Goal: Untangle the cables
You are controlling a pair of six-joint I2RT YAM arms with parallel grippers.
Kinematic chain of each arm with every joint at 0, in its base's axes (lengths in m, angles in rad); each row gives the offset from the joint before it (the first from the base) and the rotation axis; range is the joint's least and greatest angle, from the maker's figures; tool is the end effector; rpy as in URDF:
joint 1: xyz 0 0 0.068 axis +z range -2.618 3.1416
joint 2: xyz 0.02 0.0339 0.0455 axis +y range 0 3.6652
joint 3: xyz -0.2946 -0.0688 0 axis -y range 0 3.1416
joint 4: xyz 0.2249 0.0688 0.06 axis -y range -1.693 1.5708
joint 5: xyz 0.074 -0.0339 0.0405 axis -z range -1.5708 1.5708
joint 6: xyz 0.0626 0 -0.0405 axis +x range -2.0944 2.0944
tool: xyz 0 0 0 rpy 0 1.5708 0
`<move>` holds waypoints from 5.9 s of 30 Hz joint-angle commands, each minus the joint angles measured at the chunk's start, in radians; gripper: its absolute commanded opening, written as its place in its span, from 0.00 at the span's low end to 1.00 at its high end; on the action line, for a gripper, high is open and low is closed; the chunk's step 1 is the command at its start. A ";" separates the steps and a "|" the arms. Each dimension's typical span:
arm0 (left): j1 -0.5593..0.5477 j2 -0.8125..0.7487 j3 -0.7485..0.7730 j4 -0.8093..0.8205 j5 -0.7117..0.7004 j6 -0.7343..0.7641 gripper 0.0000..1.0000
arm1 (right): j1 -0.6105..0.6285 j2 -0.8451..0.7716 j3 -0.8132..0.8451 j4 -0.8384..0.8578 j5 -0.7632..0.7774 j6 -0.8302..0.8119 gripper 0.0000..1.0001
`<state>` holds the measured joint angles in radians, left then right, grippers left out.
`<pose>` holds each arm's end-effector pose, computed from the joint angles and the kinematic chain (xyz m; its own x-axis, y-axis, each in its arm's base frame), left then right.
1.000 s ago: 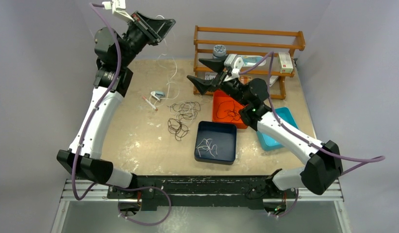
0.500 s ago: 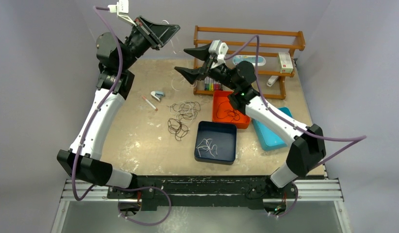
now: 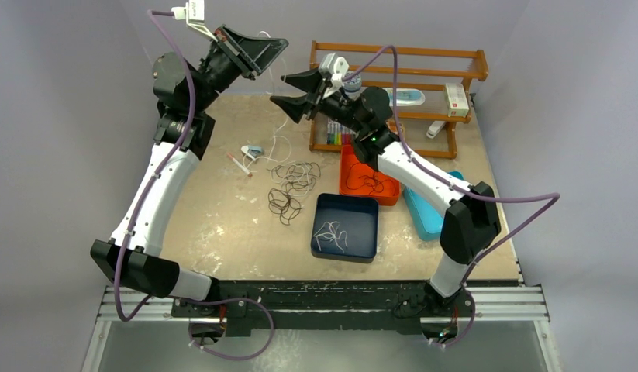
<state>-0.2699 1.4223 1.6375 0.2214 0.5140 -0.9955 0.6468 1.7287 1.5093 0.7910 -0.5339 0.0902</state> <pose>0.2807 -0.1096 0.5658 -0.3334 -0.6658 -0.6675 0.7019 0.2974 -0.6472 0.3052 0.2704 0.4832 0.3525 0.3633 -0.8624 -0.8957 0.3979 -0.1984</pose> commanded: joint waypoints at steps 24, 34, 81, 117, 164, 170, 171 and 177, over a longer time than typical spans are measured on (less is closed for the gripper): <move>-0.007 -0.041 -0.037 0.053 0.008 -0.003 0.08 | -0.006 -0.017 0.029 0.102 0.020 0.087 0.00; -0.008 -0.092 -0.083 -0.047 -0.032 0.086 0.46 | -0.074 -0.103 -0.004 -0.003 0.120 0.171 0.00; -0.006 -0.120 -0.378 -0.402 -0.425 0.380 0.55 | -0.101 -0.654 -0.508 -0.709 0.074 -0.193 0.00; -0.006 -0.068 -0.406 -0.412 -0.511 0.358 0.56 | -0.001 -0.430 -0.667 -0.831 0.242 -0.174 0.04; 0.005 -0.038 -0.423 -0.424 -0.513 0.370 0.60 | 0.173 -0.338 -0.499 -1.174 0.668 0.223 0.54; 0.008 -0.037 -0.418 -0.467 -0.564 0.383 0.63 | 0.169 -0.400 -0.483 -1.187 0.729 0.225 0.65; 0.009 -0.037 -0.419 -0.478 -0.571 0.386 0.64 | 0.168 -0.416 -0.485 -1.175 0.724 0.219 0.65; 0.011 -0.033 -0.430 -0.538 -0.596 0.402 0.63 | 0.165 -0.502 -0.564 -0.971 0.365 0.101 0.56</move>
<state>-0.2684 1.3834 1.2125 -0.2878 -0.0460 -0.6254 0.8139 1.2873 0.9787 -0.3332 0.0681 0.2668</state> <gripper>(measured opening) 0.632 0.589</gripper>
